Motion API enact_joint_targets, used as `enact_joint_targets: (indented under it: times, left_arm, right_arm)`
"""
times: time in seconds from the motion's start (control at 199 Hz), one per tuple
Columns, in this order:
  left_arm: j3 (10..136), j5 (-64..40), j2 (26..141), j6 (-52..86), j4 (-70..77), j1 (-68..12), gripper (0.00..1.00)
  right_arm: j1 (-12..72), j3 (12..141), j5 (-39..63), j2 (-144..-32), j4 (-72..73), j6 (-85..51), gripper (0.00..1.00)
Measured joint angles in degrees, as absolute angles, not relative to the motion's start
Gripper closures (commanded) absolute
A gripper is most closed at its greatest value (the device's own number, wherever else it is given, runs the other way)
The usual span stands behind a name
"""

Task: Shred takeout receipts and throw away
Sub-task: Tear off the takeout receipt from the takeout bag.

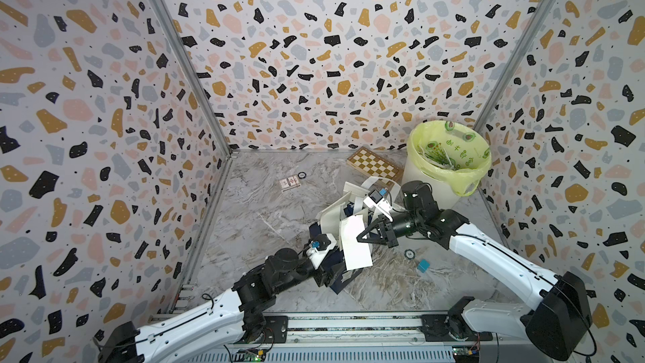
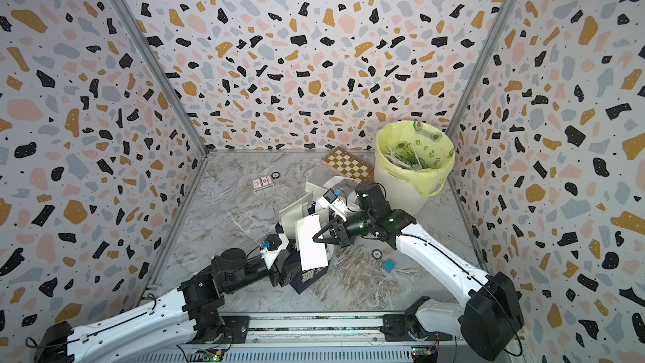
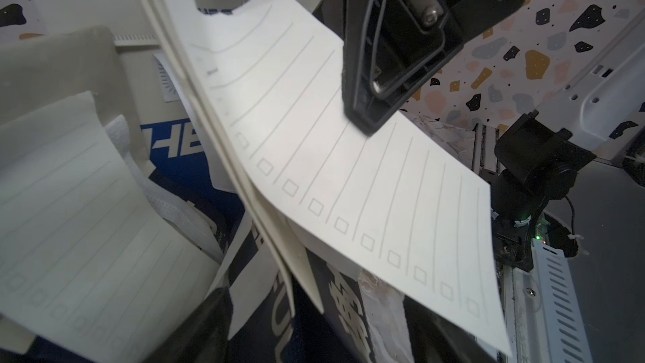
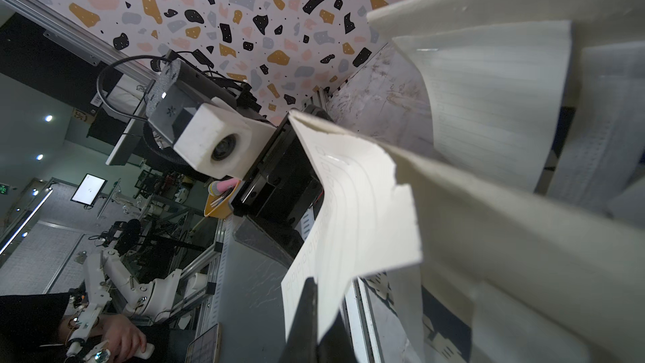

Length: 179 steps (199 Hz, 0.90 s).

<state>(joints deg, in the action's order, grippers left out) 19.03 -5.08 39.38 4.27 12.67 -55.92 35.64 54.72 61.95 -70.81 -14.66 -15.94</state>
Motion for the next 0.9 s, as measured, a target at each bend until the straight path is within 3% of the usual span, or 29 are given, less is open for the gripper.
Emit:
enact_joint_targets:
  times: [0.146, 0.356, 0.898]
  left_arm:
    - [19.0, -3.9, 40.5, 4.3, 13.4, -55.9, 0.32]
    - [19.0, -0.6, 42.9, 4.3, 20.6, -55.9, 0.32]
    - [19.0, 0.2, 46.8, 2.1, 29.3, -55.9, 0.8]
  right_arm:
    - [35.7, 54.8, 63.1, -70.8, -15.0, -16.2, 1.0]
    - [36.0, 54.8, 65.4, -70.8, -16.0, -16.2, 1.0]
    - [36.4, 54.8, 67.3, -71.3, -16.6, -14.9, 1.0]
